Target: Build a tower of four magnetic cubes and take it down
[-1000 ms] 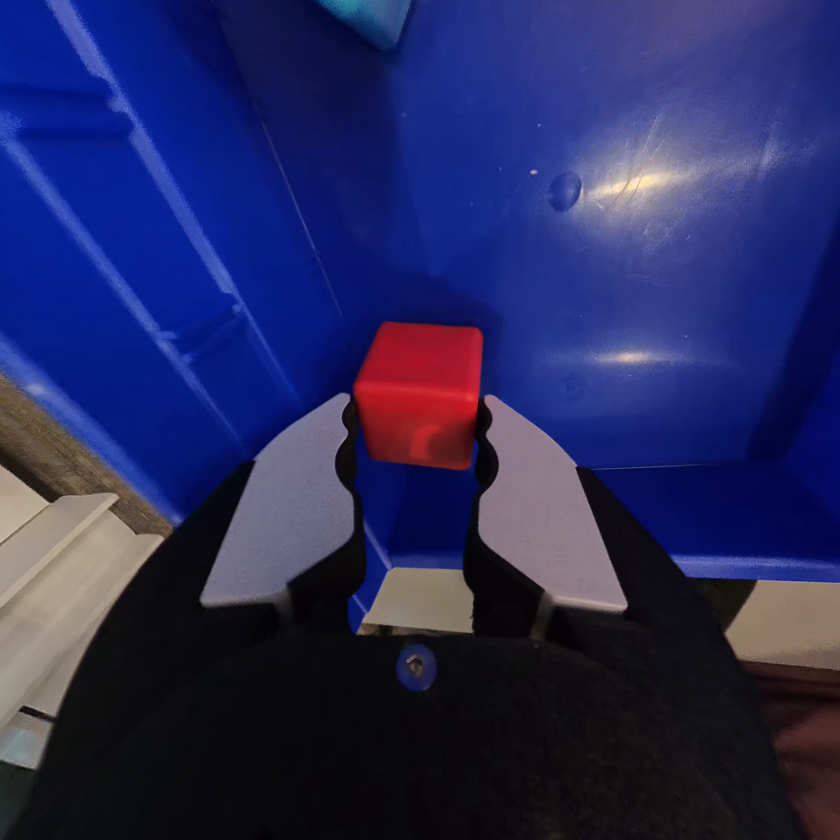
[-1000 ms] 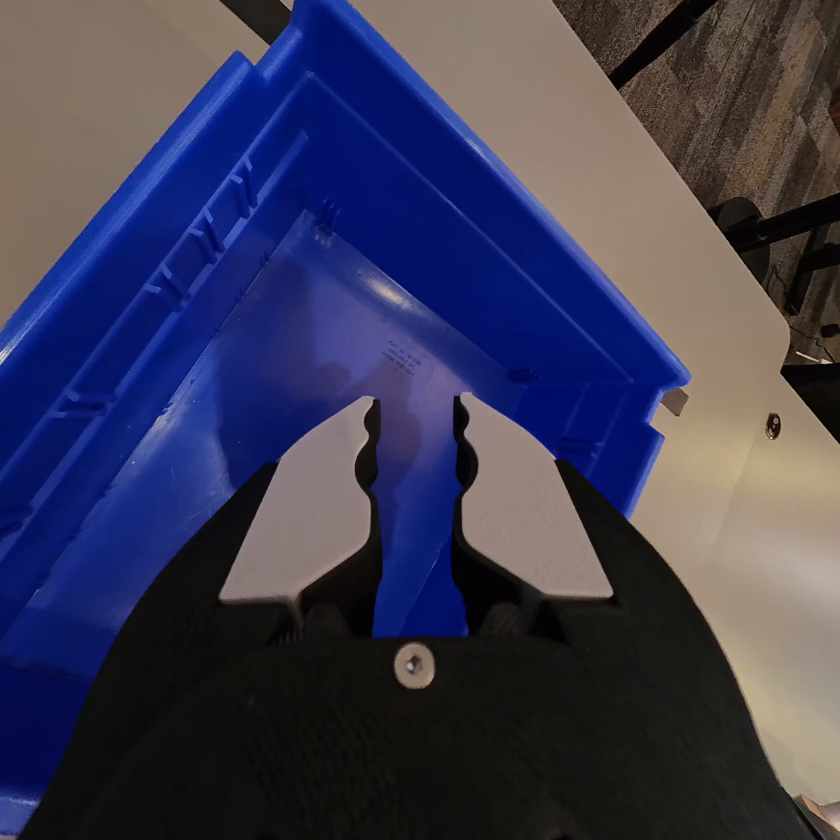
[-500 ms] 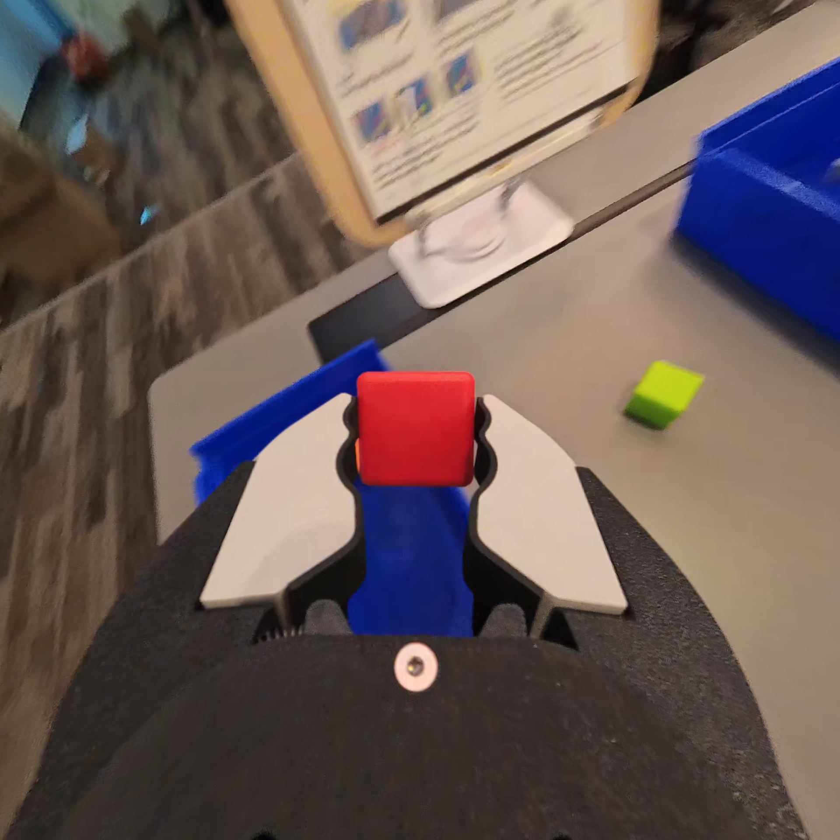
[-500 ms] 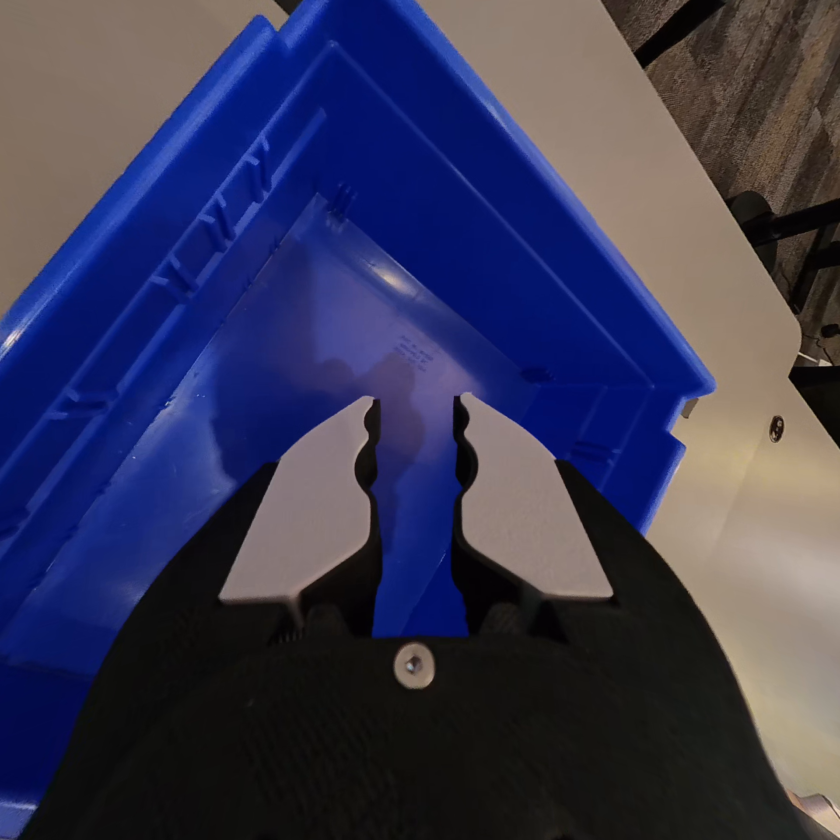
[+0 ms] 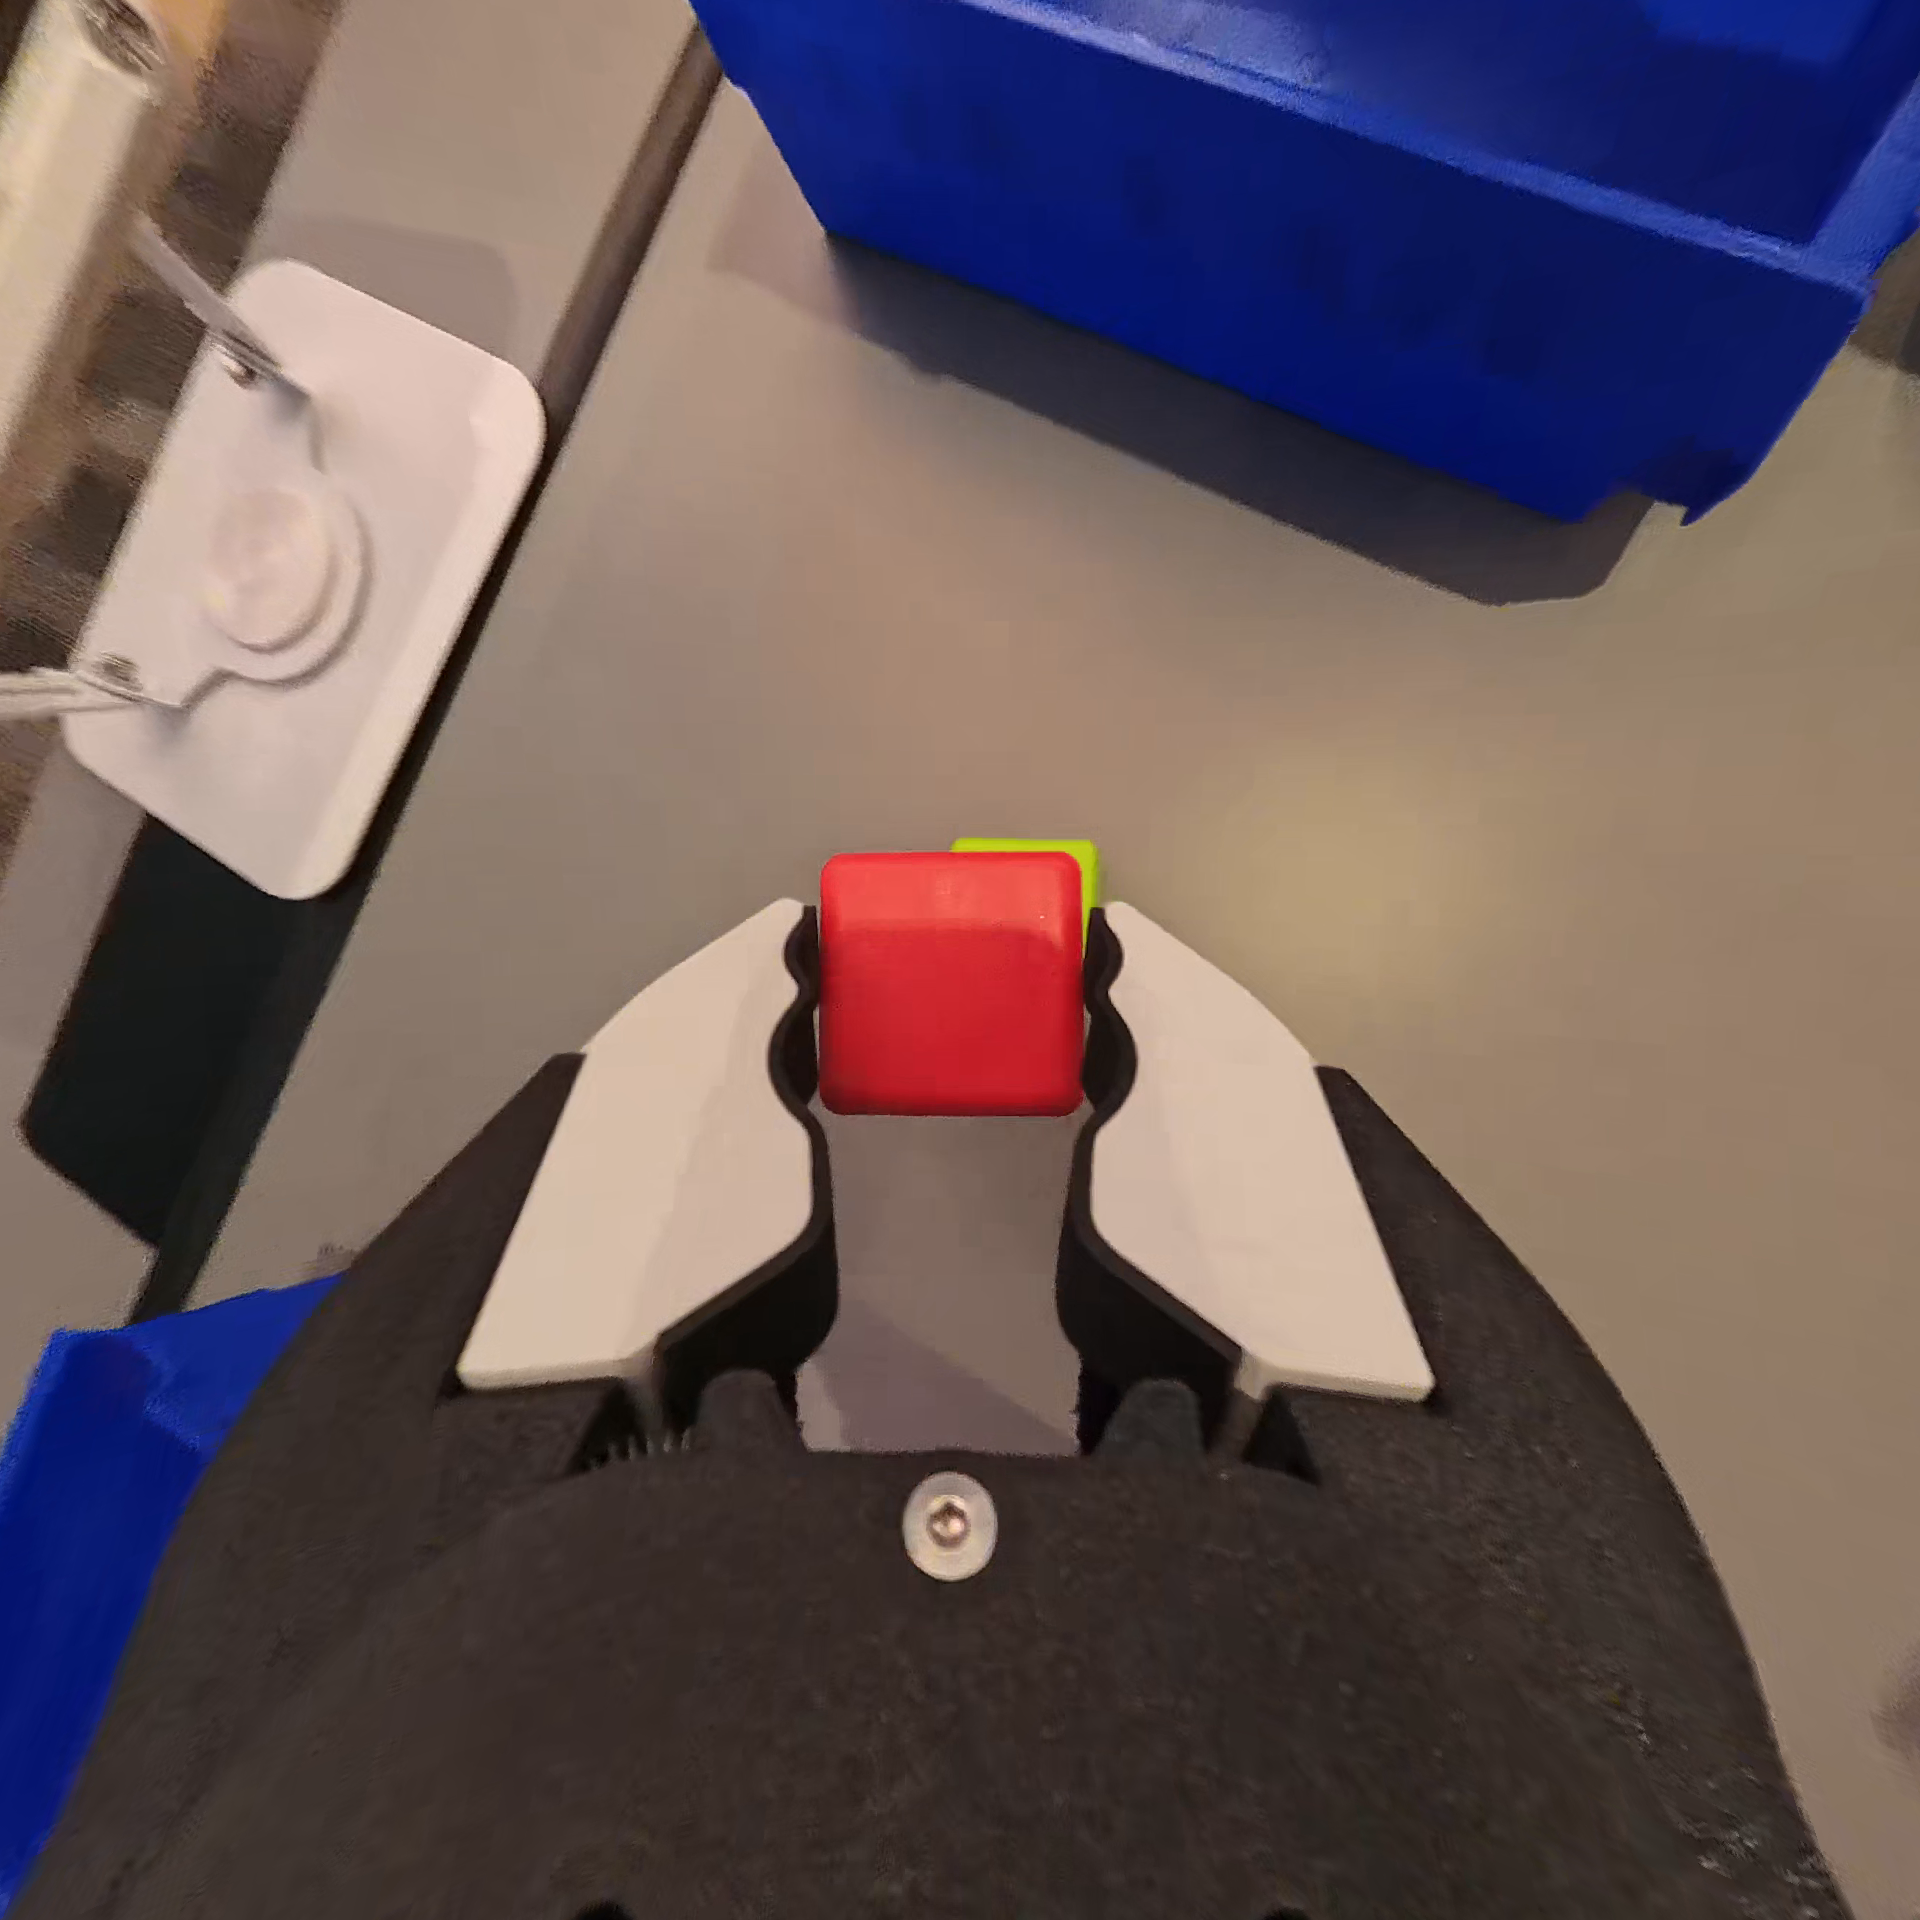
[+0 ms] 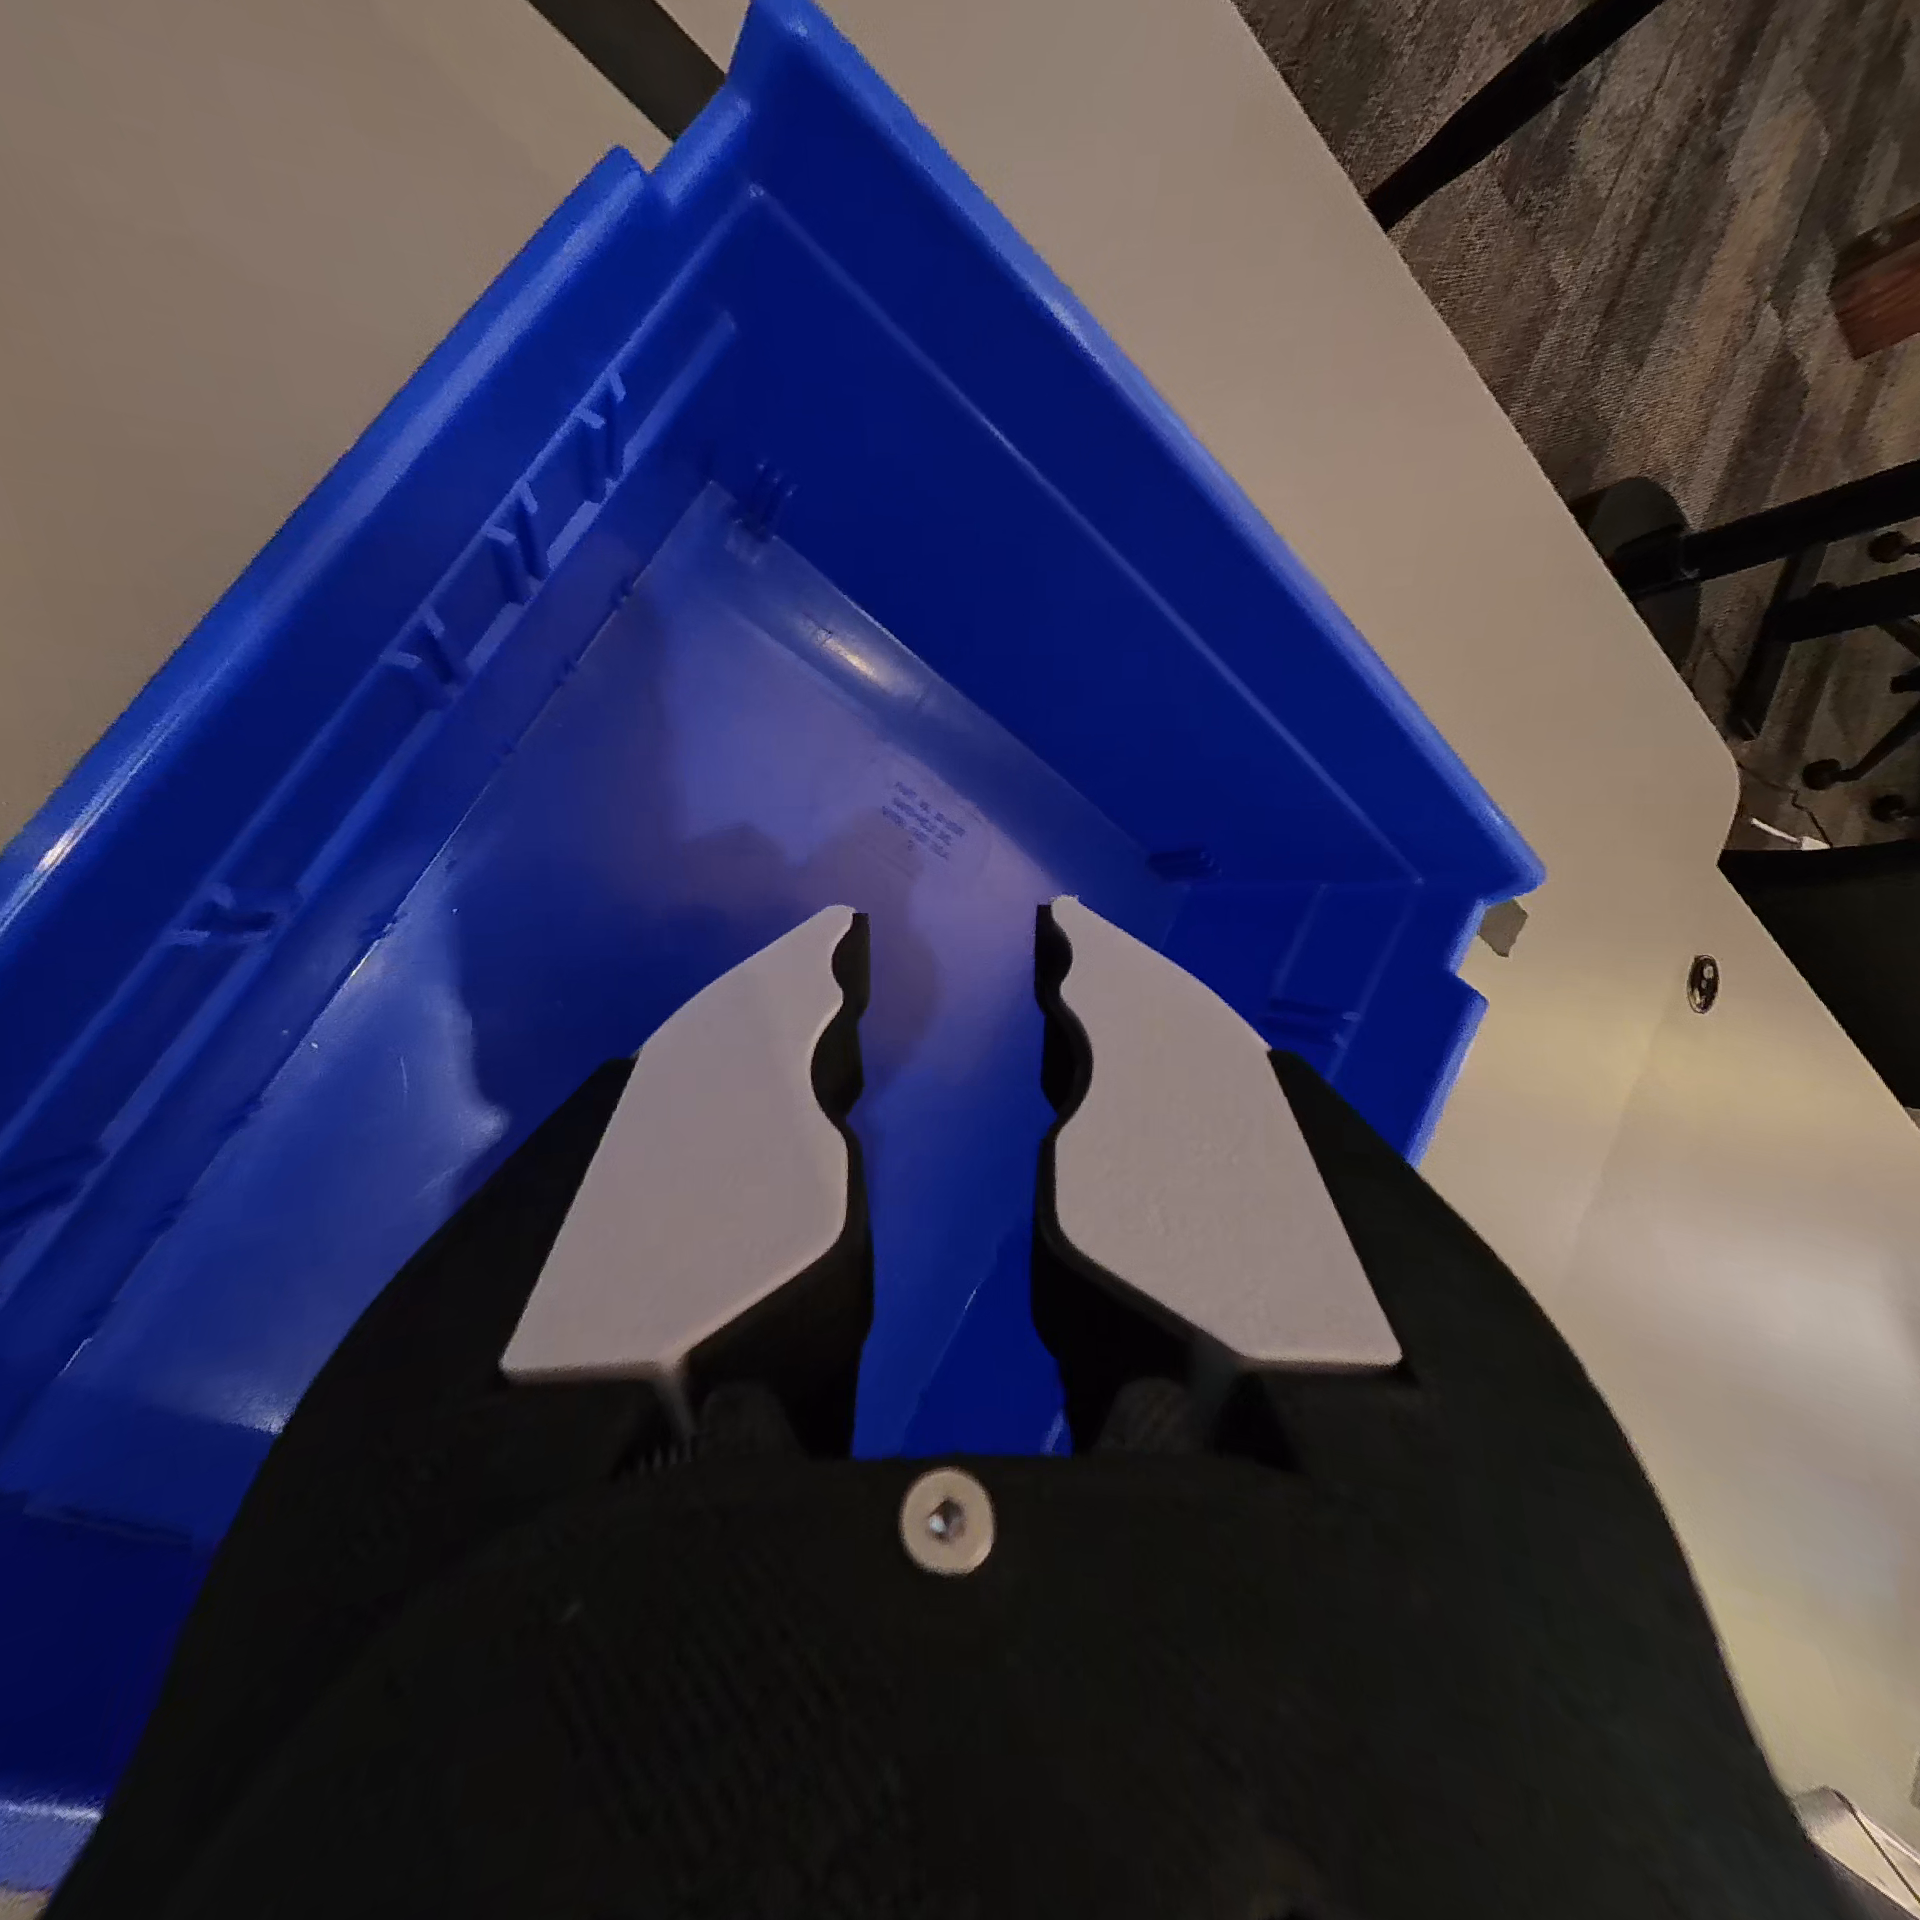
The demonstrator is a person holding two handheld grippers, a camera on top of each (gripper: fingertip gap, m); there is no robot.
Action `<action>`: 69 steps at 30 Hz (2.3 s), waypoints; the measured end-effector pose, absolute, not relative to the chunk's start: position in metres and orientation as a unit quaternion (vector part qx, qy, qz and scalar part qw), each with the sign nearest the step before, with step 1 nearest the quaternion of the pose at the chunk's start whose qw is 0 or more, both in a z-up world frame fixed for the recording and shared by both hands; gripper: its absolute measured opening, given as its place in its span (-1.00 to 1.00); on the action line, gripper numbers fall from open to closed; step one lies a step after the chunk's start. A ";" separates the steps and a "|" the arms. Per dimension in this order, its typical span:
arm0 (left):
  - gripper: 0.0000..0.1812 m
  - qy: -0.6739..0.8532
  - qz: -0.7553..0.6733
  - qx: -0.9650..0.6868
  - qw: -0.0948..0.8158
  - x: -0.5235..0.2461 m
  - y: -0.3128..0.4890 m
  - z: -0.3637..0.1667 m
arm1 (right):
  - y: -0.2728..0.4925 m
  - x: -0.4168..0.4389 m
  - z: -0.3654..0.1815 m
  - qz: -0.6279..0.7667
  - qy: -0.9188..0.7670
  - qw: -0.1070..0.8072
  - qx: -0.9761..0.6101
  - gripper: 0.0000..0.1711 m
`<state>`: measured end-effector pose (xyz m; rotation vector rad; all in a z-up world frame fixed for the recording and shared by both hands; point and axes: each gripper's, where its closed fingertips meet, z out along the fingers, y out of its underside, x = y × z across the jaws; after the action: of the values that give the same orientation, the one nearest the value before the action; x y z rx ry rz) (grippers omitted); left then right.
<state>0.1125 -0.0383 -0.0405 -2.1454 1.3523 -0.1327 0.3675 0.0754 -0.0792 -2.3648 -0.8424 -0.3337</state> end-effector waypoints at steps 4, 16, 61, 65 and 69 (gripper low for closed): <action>-0.47 0.502 -0.082 -0.818 0.269 0.123 -0.036 -0.059 | 0.077 0.372 -0.078 -0.124 -0.311 0.301 -0.893 -0.63; -0.47 0.506 -0.095 -0.818 0.255 0.124 -0.031 -0.086 | 0.075 0.374 -0.085 -0.120 -0.312 0.288 -0.897 -0.63; -0.31 0.035 -0.036 -0.949 0.312 -0.167 0.058 -0.066 | 0.066 0.379 -0.114 -0.117 -0.320 0.226 -0.913 -0.59; -0.26 0.035 -0.017 -0.968 0.247 -0.162 0.059 -0.102 | 0.065 0.378 -0.117 -0.117 -0.323 0.220 -0.913 -0.59; -0.21 0.043 0.066 -0.974 0.210 -0.175 0.059 -0.122 | 0.064 0.377 -0.117 -0.115 -0.325 0.218 -0.913 -0.59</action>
<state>-0.1748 0.0590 -0.1223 -2.7086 0.1191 0.1838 0.3769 0.0638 -0.1175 -2.5282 -0.8990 -0.3191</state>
